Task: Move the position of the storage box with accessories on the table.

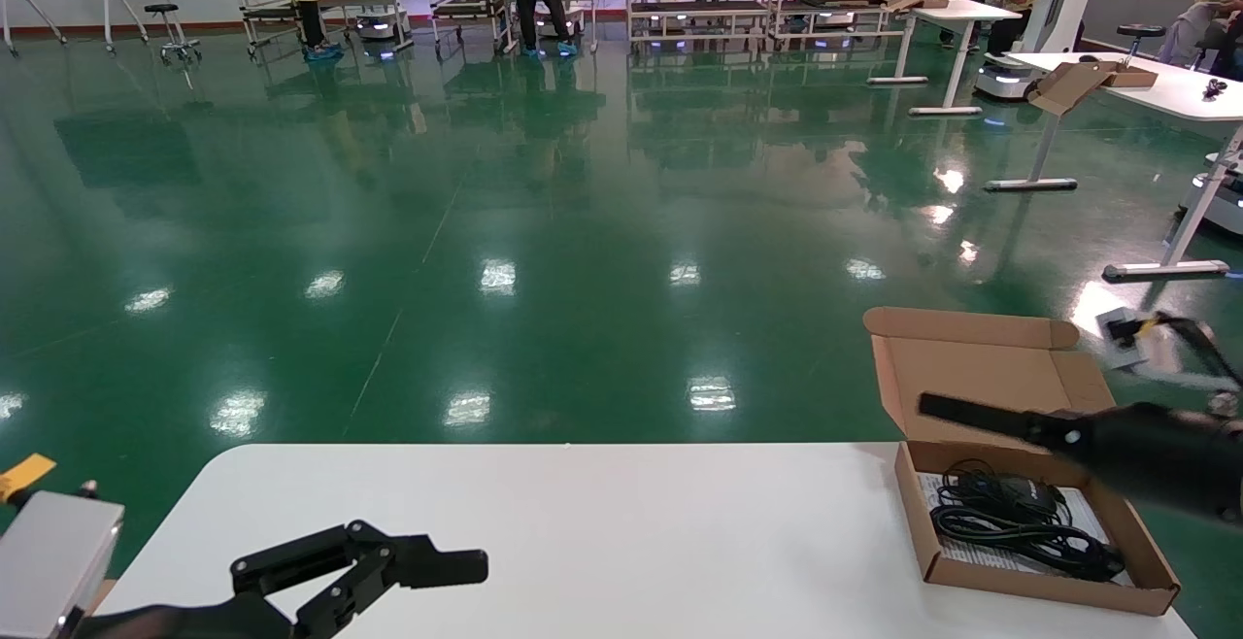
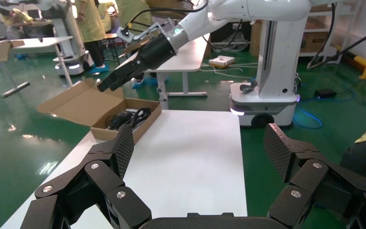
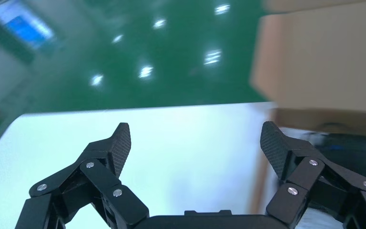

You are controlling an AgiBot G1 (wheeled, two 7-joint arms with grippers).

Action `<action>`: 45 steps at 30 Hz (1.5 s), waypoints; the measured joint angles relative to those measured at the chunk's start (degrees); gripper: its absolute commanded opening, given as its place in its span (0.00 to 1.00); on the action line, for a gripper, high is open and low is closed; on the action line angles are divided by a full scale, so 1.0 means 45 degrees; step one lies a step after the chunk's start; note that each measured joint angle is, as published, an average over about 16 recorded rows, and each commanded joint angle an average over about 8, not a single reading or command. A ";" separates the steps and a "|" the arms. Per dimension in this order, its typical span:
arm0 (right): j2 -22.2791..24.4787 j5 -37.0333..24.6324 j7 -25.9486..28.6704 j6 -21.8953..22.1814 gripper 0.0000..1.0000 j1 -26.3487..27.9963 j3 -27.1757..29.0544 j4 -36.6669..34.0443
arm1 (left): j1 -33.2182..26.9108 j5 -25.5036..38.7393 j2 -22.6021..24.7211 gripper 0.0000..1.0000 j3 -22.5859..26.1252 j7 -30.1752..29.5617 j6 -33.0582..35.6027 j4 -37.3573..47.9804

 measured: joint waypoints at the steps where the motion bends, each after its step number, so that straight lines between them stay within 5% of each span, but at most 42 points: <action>1: 0.0059 0.0072 -0.0118 -0.0134 1.00 -0.0152 0.0150 0.0263 | 0.0000 0.0000 0.0000 1.00 0.0000 0.0000 0.0000 0.0000; 45: 0.2678 0.3253 -0.5292 -0.6038 1.00 -0.6878 0.6788 1.1906 | -0.0001 -0.0005 -0.0003 1.00 0.0007 0.0004 -0.0004 0.0001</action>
